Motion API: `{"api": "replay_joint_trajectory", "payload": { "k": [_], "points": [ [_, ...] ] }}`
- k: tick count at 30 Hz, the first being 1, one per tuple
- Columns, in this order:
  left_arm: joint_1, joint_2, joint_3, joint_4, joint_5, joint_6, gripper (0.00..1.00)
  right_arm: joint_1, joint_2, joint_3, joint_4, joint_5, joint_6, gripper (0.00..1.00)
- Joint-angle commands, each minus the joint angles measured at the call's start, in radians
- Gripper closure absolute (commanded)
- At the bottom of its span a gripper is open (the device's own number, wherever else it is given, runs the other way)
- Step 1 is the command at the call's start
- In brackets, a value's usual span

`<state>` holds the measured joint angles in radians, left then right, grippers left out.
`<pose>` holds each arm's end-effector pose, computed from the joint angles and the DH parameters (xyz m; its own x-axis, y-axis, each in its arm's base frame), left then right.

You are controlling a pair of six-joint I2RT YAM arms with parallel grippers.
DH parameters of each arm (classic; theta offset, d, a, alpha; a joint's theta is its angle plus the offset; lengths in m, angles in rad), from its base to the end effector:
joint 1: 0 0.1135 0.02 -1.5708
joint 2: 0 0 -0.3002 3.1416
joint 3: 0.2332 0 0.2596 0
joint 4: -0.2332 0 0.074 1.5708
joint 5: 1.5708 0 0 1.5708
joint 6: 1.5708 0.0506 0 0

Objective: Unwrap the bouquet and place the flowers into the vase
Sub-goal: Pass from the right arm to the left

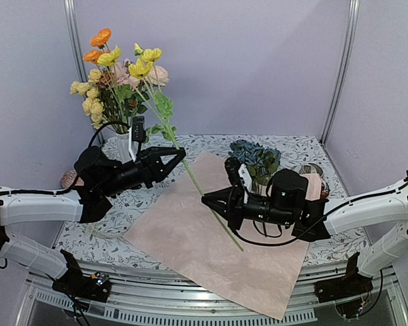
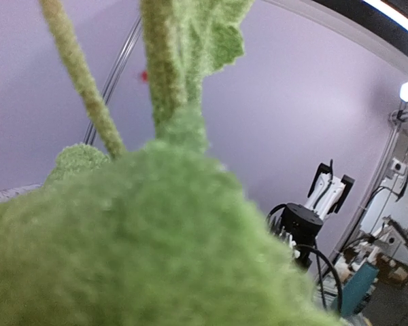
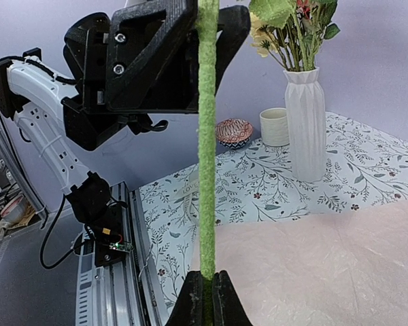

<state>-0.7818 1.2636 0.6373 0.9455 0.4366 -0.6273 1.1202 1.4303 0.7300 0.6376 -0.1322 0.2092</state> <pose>0.1856 -0.2144 0.3378 -0.3617 -0.3904 -0.8466 0.8783 0.1618 -0.4499 0.1393 0.3033 0.2861 -0.2239 0.0099 -0.9746 -0.9233 0.3182 0.2154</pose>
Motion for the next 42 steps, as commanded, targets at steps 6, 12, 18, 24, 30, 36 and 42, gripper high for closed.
{"api": "replay_joint_trajectory", "payload": {
  "k": [6, 12, 18, 24, 30, 36, 42],
  "points": [
    [-0.007, -0.003, 0.027, 0.006, 0.007, 0.012, 1.00, 0.010, 0.009, 0.022, 0.026, 0.012, 0.002, 0.68],
    [-0.006, -0.044, 0.019, -0.073, -0.020, 0.051, 1.00, 0.010, -0.027, -0.014, 0.033, 0.056, -0.001, 0.44],
    [0.001, -0.117, 0.009, -0.208, -0.098, 0.104, 1.00, 0.010, -0.095, -0.049, -0.020, 0.155, -0.056, 0.13],
    [0.009, -0.202, 0.026, -0.403, -0.223, 0.206, 1.00, 0.007, -0.189, -0.097, -0.089, 0.452, -0.150, 0.01],
    [0.049, -0.274, 0.066, -0.576, -0.307, 0.253, 1.00, -0.048, -0.204, -0.125, -0.081, 0.655, -0.266, 0.01],
    [0.111, -0.327, 0.120, -0.713, -0.335, 0.295, 1.00, -0.111, -0.158, -0.200, 0.037, 0.692, -0.261, 0.01],
    [0.243, -0.356, 0.301, -0.944, -0.402, 0.395, 1.00, -0.112, -0.079, -0.225, 0.105, 0.686, -0.242, 0.01]
  ]
}}
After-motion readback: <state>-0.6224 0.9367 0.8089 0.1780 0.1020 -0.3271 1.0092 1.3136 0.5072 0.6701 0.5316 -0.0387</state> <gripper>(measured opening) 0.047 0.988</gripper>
